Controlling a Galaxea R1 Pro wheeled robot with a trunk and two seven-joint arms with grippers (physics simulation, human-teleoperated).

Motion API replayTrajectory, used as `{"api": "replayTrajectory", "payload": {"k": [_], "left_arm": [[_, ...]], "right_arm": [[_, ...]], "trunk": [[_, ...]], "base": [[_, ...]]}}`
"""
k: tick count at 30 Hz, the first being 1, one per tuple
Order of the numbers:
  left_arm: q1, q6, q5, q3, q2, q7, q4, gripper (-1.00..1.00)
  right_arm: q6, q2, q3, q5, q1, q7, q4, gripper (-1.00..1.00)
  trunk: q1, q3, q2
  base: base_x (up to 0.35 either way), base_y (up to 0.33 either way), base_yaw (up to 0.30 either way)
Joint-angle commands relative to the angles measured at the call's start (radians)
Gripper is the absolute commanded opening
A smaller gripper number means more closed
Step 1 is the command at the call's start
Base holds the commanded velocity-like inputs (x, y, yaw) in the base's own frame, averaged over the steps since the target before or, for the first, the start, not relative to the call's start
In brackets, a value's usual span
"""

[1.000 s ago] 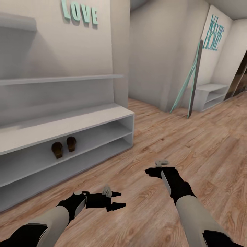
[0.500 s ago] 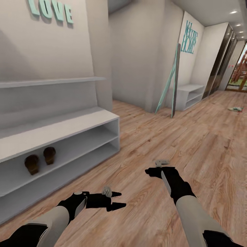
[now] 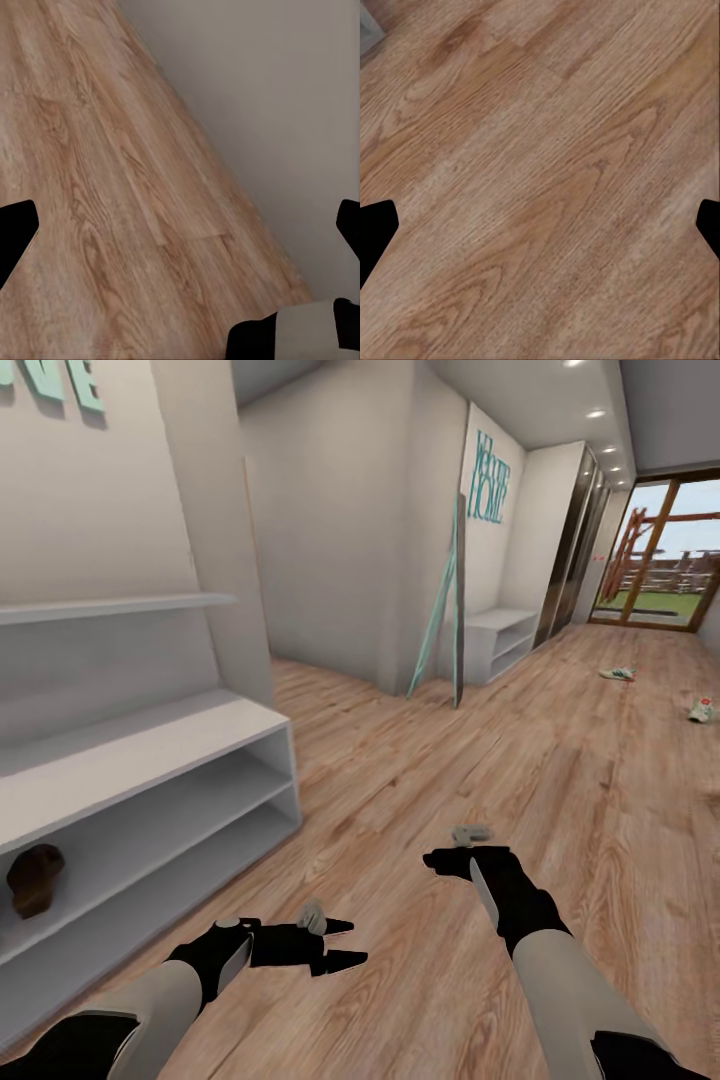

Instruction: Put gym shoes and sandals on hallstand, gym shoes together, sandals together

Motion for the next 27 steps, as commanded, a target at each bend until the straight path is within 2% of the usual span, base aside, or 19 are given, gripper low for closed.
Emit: {"api": "replayTrajectory", "payload": {"k": [1, 12, 19, 27], "left_arm": [[0.000, -0.010, -0.003, -0.002, 0.000, 0.000, -0.001, 1.00], [0.000, -0.010, -0.003, -0.002, 0.000, 0.002, -0.001, 1.00], [0.000, -0.010, -0.002, -0.002, 0.000, 0.052, -0.001, 1.00], [0.000, -0.009, -0.002, -0.002, 0.000, 0.062, -0.001, 1.00]], "right_arm": [[0.004, 0.001, -0.006, 0.011, -0.001, 0.009, -0.002, 1.00], [0.004, 0.001, -0.006, 0.011, -0.001, 0.008, -0.002, 1.00], [0.004, 0.001, -0.006, 0.011, -0.001, 0.008, -0.002, 1.00], [0.004, 0.001, -0.006, 0.011, -0.001, 0.008, -0.002, 1.00]], "trunk": [[0.000, 0.000, 0.000], [0.000, 0.010, 0.000], [0.000, 0.016, 0.000], [0.000, 0.024, 0.000]], "base": [[0.341, -0.136, -0.270], [0.328, -0.170, -0.270], [0.325, -0.180, -0.270], [0.331, -0.134, -0.270]]}}
